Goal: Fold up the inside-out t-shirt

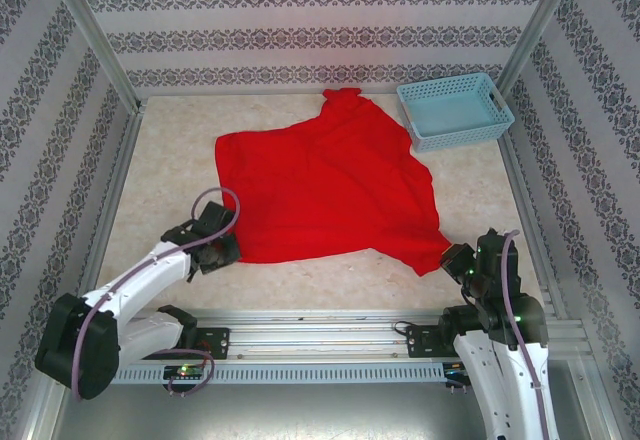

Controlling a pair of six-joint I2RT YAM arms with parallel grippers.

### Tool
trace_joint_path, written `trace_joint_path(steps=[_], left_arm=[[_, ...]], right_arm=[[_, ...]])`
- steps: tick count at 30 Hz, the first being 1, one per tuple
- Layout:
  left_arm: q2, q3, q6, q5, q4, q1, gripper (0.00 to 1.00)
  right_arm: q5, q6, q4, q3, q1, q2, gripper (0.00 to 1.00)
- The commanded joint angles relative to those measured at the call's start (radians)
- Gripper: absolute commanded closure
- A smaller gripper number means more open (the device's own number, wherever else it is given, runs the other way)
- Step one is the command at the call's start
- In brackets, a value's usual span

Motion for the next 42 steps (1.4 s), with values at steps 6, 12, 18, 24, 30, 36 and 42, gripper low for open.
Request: trace_joint_path(steps=[6,12,18,24,30,36,42], left_arm=[[-0.294,0.054,0.116,-0.157,0.008,-0.03,1.0],[-0.195,-0.093,-0.047,-0.155,-0.092,-0.03,0.89],[-0.218,-0.104,-0.037,-0.105,-0.028,-0.031,0.71],[-0.235,-0.074,-0.05,-0.113,-0.074,-0.031,0.95],[-0.208,-0.04,-0.042,-0.053,-0.064,-0.044,0.83],[-0.006,0.056,-0.082,-0.101,-0.025,-0.247,0.69],[0.185,0.059,-0.136,-0.083,0.12,-0.367,0.61]], right_arm=[[0.178,-0.102,-0.056,0.144,-0.011,0.027,0.96],[0.174,-0.058,-0.064,0.112,-0.011,-0.006,0.97],[0.162,-0.049,-0.063,0.12,-0.011,-0.006,0.97],[0.16,0.01,-0.125,0.104,-0.011,-0.039,0.97],[0.193,0.058,-0.178,0.073,-0.011,-0.081,0.91],[0.299,0.062,-0.165,0.111,-0.011,-0.039,0.51],[0.214,-0.039,0.001,0.134,-0.011,0.038,0.45]])
